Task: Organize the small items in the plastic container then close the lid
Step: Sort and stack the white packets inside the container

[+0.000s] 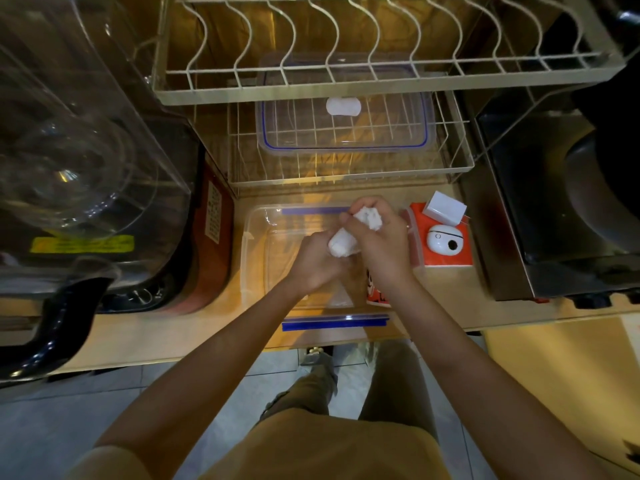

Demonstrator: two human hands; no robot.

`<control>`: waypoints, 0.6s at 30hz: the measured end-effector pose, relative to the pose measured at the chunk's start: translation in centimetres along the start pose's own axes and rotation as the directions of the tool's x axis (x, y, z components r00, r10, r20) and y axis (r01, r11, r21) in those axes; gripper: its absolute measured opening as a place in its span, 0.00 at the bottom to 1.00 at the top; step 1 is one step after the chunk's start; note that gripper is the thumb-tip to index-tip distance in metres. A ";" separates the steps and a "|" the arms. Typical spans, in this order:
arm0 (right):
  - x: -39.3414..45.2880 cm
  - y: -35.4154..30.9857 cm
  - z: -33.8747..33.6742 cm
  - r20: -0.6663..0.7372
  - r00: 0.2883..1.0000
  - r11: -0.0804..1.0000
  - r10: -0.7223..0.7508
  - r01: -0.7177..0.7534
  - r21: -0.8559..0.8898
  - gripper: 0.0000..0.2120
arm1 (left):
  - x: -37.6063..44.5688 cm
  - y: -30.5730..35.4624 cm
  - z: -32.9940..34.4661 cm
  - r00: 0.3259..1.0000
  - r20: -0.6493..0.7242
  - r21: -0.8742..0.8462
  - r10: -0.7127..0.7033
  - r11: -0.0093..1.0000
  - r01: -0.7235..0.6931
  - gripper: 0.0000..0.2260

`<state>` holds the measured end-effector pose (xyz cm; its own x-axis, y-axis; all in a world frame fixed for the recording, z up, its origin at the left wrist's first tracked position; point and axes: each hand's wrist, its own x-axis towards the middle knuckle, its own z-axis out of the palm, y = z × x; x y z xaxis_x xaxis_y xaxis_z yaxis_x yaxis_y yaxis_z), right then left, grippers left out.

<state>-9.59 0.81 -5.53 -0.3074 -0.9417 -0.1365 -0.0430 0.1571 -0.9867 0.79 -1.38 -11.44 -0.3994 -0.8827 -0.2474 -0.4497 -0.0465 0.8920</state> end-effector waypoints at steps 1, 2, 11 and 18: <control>0.1 0.1 -0.4 -0.009 0.998 0.995 0.066 -0.065 0.074 0.13 | -0.2 0.0 -0.3 0.999 0.029 0.048 0.020 0.999 -0.022 0.12; 0.2 0.2 -0.7 -0.006 0.994 0.989 0.112 -0.111 0.102 0.14 | -0.3 0.1 -0.6 0.997 0.056 0.101 0.050 0.993 -0.055 0.13; -0.3 2.1 -2.3 0.587 0.796 0.651 0.146 0.369 -0.663 0.16 | -1.1 -1.2 -3.4 0.955 0.281 0.713 -0.099 0.687 -0.139 0.15; -0.9 5.4 0.8 0.564 0.779 0.267 0.272 0.502 -0.823 0.14 | -2.0 -1.8 -2.8 0.954 0.297 0.689 -0.041 0.700 -0.185 0.14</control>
<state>-8.84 2.24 -10.78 0.2850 -0.8591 -0.4252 -0.9478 -0.1863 -0.2590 4.67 -0.82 -11.44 -0.6000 -0.7011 -0.3852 -0.7920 0.4528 0.4095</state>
